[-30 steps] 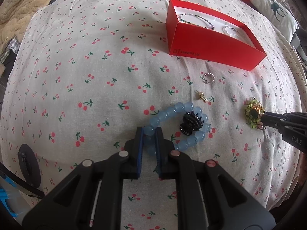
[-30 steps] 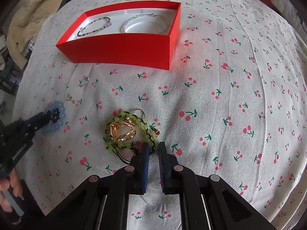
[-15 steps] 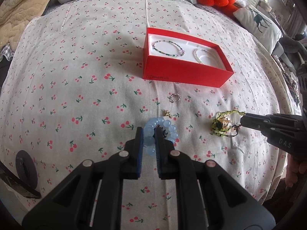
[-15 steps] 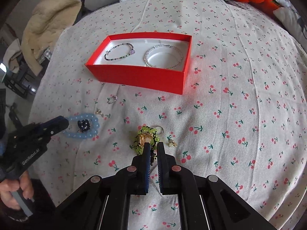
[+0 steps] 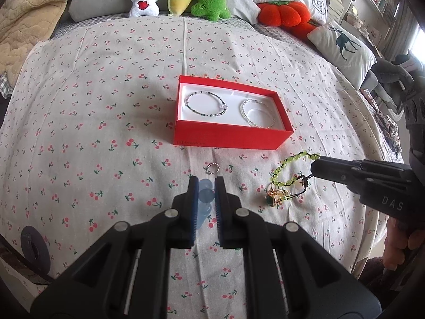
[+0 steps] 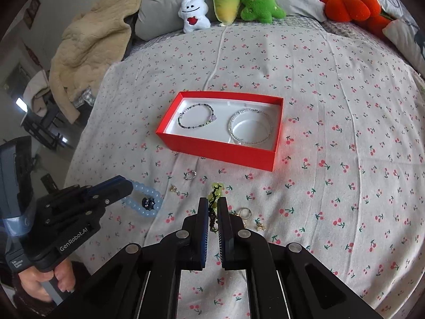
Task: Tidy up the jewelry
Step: 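Carry both bracelets into the red box and open both tools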
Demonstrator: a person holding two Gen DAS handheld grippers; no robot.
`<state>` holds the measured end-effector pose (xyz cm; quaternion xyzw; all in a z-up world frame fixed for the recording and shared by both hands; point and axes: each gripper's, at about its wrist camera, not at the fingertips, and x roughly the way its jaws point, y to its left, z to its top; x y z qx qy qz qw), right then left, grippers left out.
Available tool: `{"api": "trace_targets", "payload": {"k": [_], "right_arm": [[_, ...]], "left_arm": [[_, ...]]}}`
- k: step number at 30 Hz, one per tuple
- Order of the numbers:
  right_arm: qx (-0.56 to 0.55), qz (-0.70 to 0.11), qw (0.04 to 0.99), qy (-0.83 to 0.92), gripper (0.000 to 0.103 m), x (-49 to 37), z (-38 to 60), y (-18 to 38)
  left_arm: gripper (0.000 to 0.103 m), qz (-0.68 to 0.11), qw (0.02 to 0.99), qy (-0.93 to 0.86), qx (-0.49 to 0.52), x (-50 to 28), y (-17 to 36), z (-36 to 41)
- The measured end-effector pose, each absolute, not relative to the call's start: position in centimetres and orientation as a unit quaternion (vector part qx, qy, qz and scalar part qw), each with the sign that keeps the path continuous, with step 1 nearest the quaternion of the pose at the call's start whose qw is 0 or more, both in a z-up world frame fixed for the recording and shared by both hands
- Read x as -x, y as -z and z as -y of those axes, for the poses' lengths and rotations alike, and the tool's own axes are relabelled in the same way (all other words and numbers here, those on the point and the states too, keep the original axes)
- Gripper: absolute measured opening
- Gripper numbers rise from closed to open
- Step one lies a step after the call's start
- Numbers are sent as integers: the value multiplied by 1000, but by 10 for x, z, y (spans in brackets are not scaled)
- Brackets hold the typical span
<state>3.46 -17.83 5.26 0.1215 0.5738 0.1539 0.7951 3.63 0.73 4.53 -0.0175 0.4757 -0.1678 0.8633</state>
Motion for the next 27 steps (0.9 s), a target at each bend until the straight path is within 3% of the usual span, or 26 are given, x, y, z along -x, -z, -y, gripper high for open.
{"api": "trace_targets", "payload": {"k": [17,27], "right_arm": [[-172,-539,814,-130,7,-78,195,-65],[-197,-522,824,-99,7,-106,212,-58]], "left_arm": [[13,-409,886,206,70,-81,-88,25],[13,-412,873,229,121,-121,-64,41]]}}
